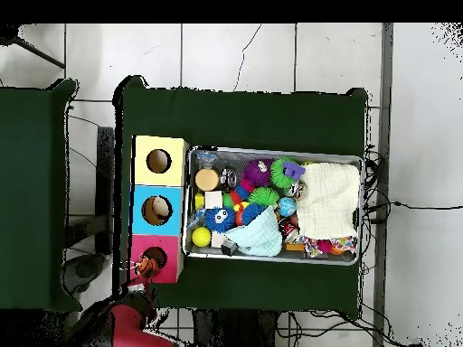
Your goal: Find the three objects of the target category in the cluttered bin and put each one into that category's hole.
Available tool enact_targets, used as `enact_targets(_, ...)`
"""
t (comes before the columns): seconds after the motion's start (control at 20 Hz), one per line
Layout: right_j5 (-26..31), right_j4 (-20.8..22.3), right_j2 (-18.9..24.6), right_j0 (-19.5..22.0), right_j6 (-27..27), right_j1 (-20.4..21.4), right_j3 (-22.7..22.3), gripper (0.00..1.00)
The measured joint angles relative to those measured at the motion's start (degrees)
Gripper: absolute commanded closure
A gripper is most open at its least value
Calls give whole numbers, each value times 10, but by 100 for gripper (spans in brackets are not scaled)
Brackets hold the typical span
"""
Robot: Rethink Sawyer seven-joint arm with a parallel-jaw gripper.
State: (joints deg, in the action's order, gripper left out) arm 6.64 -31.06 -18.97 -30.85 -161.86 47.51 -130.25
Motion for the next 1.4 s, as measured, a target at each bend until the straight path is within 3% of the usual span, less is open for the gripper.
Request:
enact_targets(0.75,1,0,0,14,0,2,0,0)
enact_targets(1.4,1,0,1,43,0,30,0,0)
